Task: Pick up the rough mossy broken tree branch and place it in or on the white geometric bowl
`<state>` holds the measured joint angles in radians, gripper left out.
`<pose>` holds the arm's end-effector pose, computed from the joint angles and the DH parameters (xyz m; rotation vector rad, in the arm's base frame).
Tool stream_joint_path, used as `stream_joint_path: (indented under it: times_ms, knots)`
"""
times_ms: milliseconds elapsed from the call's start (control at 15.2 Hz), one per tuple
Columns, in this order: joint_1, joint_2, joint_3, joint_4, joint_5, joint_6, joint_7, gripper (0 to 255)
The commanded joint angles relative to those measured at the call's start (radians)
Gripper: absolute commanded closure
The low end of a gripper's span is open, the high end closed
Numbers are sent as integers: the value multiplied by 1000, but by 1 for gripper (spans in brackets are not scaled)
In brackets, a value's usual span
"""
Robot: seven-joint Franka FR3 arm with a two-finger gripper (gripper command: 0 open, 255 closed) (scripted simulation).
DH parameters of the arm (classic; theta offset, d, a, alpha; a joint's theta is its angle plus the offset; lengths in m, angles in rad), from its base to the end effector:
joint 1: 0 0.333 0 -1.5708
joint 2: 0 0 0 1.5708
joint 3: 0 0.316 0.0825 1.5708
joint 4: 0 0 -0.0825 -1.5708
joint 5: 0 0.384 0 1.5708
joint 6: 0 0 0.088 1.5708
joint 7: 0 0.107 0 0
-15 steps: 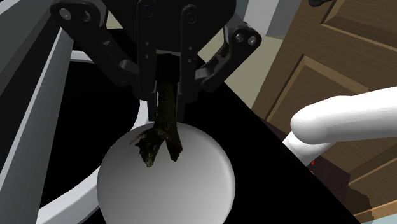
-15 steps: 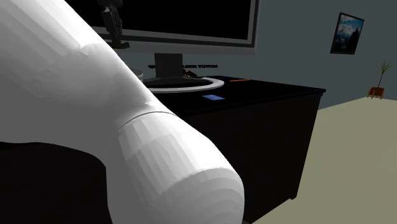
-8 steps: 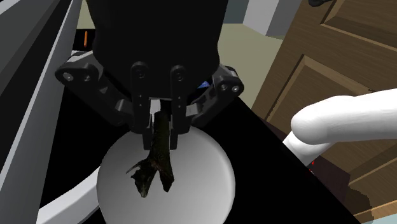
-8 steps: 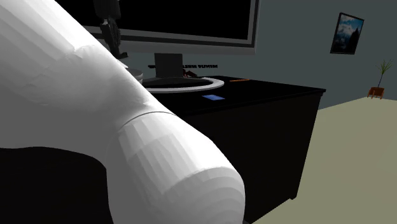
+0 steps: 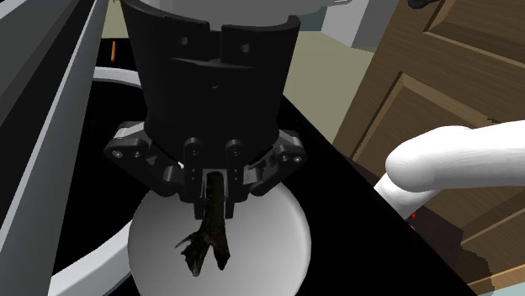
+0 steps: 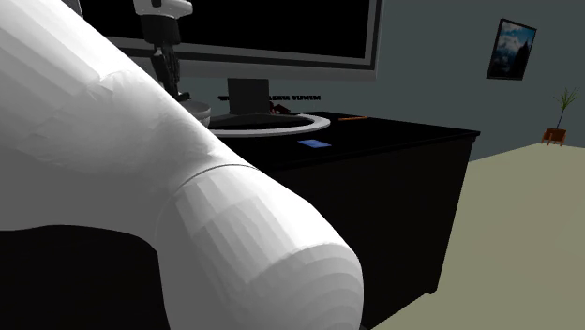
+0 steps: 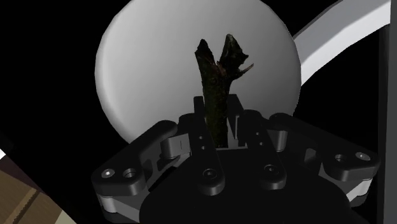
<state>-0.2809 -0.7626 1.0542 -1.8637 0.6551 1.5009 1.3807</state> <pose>0.1583 0.4648 0.5975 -2.9263 1.0136 -0.0301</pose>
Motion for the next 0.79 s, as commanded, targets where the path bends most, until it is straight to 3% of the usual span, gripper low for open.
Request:
stream_joint_path:
  times_ms: [0, 264, 330, 726]
  knots:
    - [1, -1, 0, -4, 1, 2, -1, 255]
    - [1, -1, 0, -4, 1, 2, -1, 255]
    - [1, -1, 0, -4, 1, 2, -1, 0]
    - [-5, 11, -9, 32, -10, -25, 6, 0]
